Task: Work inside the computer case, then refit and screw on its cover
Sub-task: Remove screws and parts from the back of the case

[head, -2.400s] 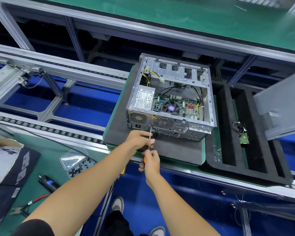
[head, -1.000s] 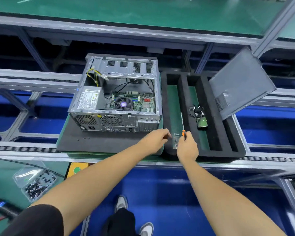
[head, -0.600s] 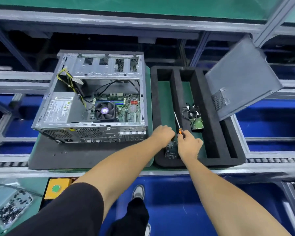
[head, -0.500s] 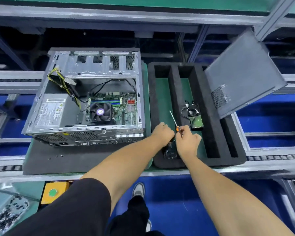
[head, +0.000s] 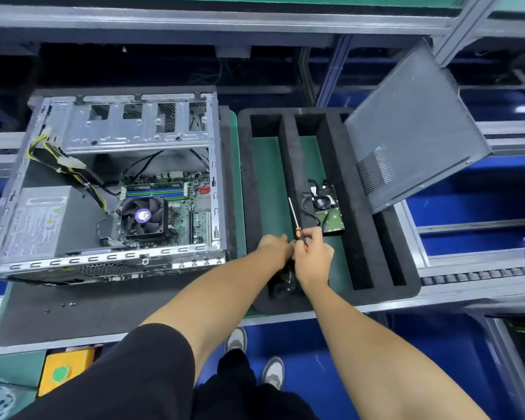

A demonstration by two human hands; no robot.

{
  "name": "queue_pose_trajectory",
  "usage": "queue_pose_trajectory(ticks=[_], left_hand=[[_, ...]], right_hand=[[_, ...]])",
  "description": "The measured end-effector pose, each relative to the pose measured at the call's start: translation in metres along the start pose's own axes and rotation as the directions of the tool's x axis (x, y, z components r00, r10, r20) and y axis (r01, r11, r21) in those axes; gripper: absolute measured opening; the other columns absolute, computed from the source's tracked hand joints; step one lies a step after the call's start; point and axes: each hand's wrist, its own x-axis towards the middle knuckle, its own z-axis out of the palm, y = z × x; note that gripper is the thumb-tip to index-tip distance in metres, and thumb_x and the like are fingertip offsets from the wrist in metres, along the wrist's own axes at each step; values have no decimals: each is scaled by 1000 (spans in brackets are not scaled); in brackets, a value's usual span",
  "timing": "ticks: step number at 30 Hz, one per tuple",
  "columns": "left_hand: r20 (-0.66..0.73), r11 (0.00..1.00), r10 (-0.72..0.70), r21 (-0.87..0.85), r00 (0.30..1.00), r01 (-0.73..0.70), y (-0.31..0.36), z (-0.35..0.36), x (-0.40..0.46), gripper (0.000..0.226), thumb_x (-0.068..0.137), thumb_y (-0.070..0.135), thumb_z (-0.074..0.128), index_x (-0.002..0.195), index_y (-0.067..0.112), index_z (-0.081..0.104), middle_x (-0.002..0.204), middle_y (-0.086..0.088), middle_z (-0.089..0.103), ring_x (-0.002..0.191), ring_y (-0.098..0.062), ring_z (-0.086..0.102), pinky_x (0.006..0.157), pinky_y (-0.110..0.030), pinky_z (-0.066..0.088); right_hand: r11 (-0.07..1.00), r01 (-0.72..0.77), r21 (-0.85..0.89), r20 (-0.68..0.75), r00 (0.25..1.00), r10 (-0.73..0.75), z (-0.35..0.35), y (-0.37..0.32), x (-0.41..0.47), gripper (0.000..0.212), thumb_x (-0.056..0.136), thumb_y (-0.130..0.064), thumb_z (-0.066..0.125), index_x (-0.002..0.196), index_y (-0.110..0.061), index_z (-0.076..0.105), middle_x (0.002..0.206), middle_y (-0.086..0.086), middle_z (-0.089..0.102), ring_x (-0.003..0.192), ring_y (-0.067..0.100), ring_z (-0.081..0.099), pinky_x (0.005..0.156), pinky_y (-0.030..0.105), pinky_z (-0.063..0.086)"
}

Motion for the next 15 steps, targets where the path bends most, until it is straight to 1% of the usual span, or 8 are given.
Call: queue_pose_trajectory(ticks=[2,5,7,8,10,12,14,15], left_hand=[[42,1000,-4,6,999,4,-2,-2,2,77,97,21,62,159,18,16,157,-11,31,139,-32,46,94,-44,50],[89,998,-30,-54,996,35,-3,-9,6,74,100,22,59,160,22,16,161,-10,27,144,-33,40,96,-46,50],[109,990,-36,-129,993,50,-2,-14,8,61,103,26,54,156,23,26,156,-8,36,142,-31,42,95,-46,48],[113,983,-40,-176,993,60,-2,-17,9,51,103,26,51,152,23,35,151,-7,43,138,-29,48,92,-44,49],[118,959,-68,-264,991,98,-4,-22,10,35,103,22,52,137,21,54,135,-1,57,122,-23,62,84,-38,51],[118,938,-95,-321,989,128,-8,-27,12,27,99,16,58,125,20,63,125,0,63,116,-22,65,91,-39,54],[112,927,-121,-342,986,153,-11,-33,13,29,96,11,60,124,18,66,127,-3,65,119,-24,63,99,-44,53],[103,927,-127,-343,987,155,-13,-37,13,30,96,10,60,124,16,66,127,-4,65,119,-25,64,100,-44,54]], right_hand=[[1000,-3,2,11,1000,3,-1,-1,1,19,93,-11,49,99,-28,52,69,-1,62,93,39,59,83,50,51],[1000,4,9,5,1000,-4,-5,-1,2,18,91,-12,49,94,-30,51,64,2,64,79,30,60,76,50,52],[1000,0,22,11,1000,0,-6,0,4,19,90,-14,47,91,-33,49,64,3,64,73,28,60,71,49,52],[1000,-1,27,12,1000,1,-7,1,4,19,90,-15,46,91,-34,49,64,3,64,71,26,59,70,49,52],[1000,-3,31,18,1000,2,-7,1,6,17,89,-17,45,91,-34,48,63,0,65,69,24,59,70,48,52],[1000,3,28,23,1000,-3,-7,3,7,16,87,-19,44,91,-34,48,64,-2,65,73,25,60,71,48,52],[1000,8,21,29,1000,-8,-6,5,7,16,87,-19,44,91,-34,48,64,-2,65,75,28,60,72,48,52],[1000,8,20,29,1000,-9,-6,5,8,16,88,-19,44,91,-34,48,64,-1,65,74,28,60,71,48,52]])
